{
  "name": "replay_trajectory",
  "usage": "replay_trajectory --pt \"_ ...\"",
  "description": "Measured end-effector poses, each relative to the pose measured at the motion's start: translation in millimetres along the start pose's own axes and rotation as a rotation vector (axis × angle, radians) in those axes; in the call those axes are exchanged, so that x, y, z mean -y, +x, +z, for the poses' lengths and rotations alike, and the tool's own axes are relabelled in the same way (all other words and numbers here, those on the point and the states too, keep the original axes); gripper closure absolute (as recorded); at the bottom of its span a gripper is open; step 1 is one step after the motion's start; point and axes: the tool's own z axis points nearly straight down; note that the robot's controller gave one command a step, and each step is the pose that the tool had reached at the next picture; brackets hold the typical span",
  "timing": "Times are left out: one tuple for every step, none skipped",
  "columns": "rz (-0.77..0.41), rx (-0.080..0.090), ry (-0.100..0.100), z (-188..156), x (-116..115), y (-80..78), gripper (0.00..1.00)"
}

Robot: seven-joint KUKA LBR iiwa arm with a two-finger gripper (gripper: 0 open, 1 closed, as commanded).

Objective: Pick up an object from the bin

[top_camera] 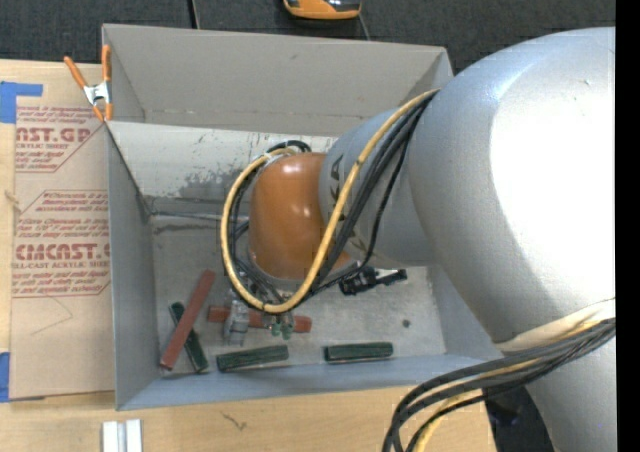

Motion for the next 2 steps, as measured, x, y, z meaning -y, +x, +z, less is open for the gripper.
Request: replay_trajectory --pt "0.006 0.005 0.0 -156.7 -9.4 -40.5 1.0" --pt "0.007 0.002 0.001 -155.4 -9.0 -39.8 1.0"
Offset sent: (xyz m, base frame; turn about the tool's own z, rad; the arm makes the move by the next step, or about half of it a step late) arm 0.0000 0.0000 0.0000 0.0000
